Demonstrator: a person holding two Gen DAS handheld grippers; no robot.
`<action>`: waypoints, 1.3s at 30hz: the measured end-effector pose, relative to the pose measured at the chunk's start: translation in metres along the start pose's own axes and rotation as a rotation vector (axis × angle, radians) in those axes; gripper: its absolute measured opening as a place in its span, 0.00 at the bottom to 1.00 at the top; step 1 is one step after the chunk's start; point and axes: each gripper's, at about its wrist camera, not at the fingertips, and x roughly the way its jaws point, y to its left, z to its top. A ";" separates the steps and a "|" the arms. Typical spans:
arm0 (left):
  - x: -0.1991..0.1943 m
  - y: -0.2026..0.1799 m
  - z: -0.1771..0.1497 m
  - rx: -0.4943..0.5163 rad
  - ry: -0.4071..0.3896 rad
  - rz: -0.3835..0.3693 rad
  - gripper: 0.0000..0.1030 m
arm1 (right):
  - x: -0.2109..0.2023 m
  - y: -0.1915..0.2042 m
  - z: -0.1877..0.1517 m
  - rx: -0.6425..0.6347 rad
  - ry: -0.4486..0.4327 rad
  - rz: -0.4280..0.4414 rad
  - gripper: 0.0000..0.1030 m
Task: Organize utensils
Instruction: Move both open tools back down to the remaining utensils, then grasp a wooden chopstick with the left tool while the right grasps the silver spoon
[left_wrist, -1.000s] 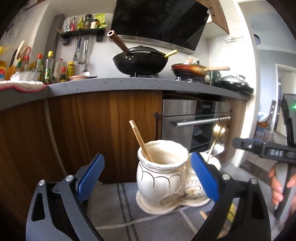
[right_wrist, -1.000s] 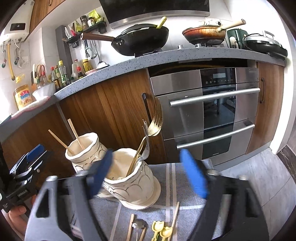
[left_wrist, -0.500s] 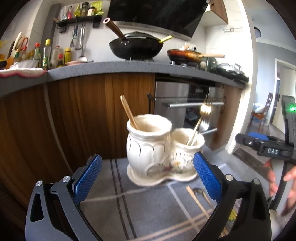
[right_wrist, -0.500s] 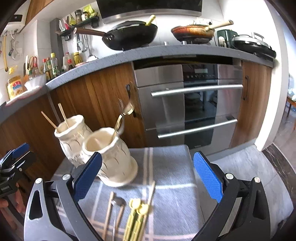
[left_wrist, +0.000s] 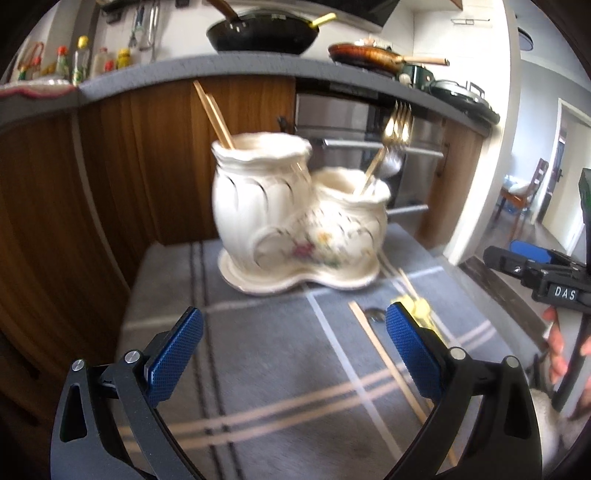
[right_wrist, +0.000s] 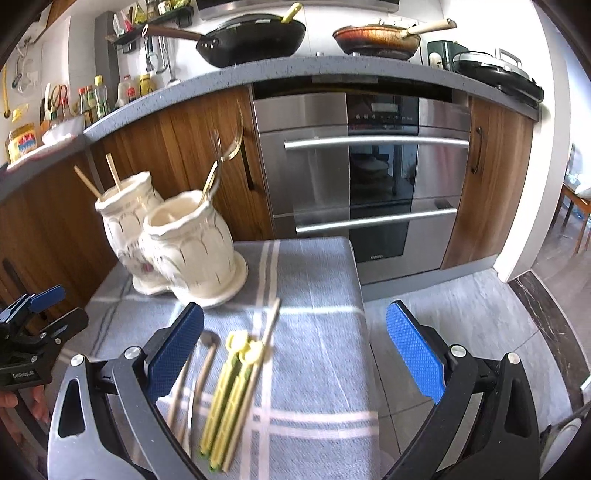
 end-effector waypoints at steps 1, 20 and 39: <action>0.005 -0.004 -0.003 0.002 0.022 -0.007 0.95 | 0.001 -0.001 -0.003 -0.001 0.008 -0.002 0.95; 0.053 -0.052 -0.034 0.089 0.225 0.034 0.95 | 0.016 -0.015 -0.034 0.011 0.097 0.020 0.95; 0.059 -0.046 -0.032 0.161 0.296 -0.050 0.16 | 0.018 0.006 -0.031 -0.060 0.112 0.062 0.95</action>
